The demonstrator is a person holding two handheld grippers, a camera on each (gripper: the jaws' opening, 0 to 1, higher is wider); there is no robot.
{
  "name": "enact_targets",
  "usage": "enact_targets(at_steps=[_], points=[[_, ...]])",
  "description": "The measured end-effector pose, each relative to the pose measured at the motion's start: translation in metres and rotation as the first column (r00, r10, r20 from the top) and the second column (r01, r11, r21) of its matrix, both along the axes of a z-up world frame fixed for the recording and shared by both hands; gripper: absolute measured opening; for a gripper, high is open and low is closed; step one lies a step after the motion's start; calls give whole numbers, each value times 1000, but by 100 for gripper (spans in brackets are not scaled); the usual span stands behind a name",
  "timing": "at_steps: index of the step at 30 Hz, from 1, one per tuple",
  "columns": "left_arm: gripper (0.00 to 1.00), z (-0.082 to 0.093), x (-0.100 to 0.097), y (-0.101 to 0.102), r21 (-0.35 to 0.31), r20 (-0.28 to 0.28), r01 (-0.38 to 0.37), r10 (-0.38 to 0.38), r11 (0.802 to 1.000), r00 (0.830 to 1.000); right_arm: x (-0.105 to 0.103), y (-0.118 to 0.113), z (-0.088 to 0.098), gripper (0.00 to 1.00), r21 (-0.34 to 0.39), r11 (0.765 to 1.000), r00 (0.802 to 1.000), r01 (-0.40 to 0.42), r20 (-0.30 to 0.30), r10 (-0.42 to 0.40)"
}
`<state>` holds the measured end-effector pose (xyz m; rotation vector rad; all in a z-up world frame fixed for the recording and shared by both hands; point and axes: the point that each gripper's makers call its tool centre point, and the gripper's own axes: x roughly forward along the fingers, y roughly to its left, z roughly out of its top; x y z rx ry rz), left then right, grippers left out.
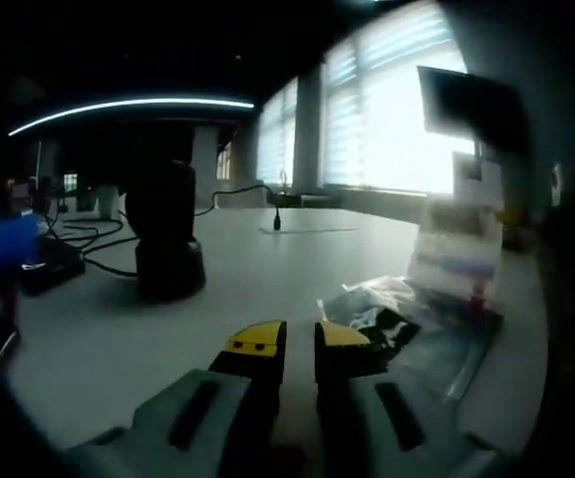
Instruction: Clip sheet goods on table flip sheet goods clip sheet goods scan sheet goods put sheet goods back to table
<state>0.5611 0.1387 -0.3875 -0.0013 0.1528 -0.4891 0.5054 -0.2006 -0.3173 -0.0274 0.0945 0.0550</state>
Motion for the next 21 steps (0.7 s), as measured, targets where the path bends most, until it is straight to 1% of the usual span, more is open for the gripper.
enact_targets(at_steps=[3, 8, 11, 14, 16, 21], points=[[4, 0, 1, 1, -1, 0, -2, 2, 1000, 1000, -1, 1, -2, 0, -22, 1000, 1000, -14, -19, 13], [4, -1, 3, 2, 2, 2, -3, 3, 1000, 1000, -5, 1, -6, 0, -25, 999, 997, -48, -60, 47], [4, -1, 4, 3, 5, 3, -3, 3, 1000, 1000, -9, 2, -13, 0, -53, 995, 991, -79, -109, 73], [4, -1, 5, 4, 4, 3, -5, 5, 1000, 1000, -11, 4, -17, 0, -58, 992, 985, -108, -139, 100], [4, -1, 5, 4, 5, 4, -6, 6, 1000, 1000, -13, 4, -21, 0, -82, 988, 980, -130, -162, 115], [4, -1, 5, 3, 7, 3, -6, 6, 1000, 1000, -15, 7, -28, 0, -114, 981, 972, -157, -193, 133]])
